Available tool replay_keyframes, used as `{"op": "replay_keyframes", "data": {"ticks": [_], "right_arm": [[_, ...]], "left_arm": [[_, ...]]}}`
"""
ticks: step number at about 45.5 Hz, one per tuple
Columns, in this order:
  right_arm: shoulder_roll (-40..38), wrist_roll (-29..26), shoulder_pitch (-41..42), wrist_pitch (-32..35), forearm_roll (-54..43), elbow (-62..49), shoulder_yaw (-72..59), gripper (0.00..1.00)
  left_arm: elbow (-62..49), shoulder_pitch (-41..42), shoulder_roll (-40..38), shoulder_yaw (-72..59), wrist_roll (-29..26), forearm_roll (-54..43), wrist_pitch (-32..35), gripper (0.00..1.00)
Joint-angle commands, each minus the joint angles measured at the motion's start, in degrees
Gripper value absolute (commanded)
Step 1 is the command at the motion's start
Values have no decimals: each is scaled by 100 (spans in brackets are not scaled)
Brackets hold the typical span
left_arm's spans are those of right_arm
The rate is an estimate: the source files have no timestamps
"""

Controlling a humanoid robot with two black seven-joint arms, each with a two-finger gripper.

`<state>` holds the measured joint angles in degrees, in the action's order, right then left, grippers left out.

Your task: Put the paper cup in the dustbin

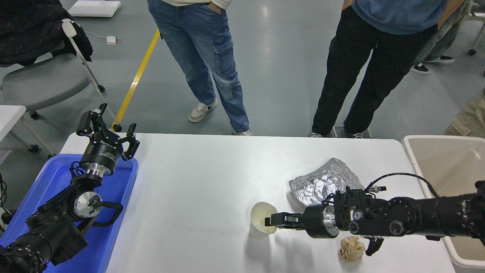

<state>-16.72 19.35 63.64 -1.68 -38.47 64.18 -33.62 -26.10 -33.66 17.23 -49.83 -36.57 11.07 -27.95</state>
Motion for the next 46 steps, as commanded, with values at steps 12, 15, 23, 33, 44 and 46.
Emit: {"op": "replay_keyframes", "data": {"ticks": [12,15,23,33,44,46], "right_arm": [[-278,51,157,27,-3,209,-66,0],[-375,51,218,36,15,331,-66,0],[-884,51,605,132,33,823,-66,0],[-1930,51,1720,370,50,1886,-408,0],[-2678,42,3504,677,375,2731,-1304,0],[-2705,42,3864,730,489,2836,-1506,0]], "left_arm": [[0,0,0,0,0,0,0,100],[0,0,0,0,0,0,0,100],[0,0,8,0,0,0,0,100],[0,9,8,-9,0,0,0,100],[0,9,8,-9,0,0,-9,100],[0,9,8,-9,0,0,0,100]]}}
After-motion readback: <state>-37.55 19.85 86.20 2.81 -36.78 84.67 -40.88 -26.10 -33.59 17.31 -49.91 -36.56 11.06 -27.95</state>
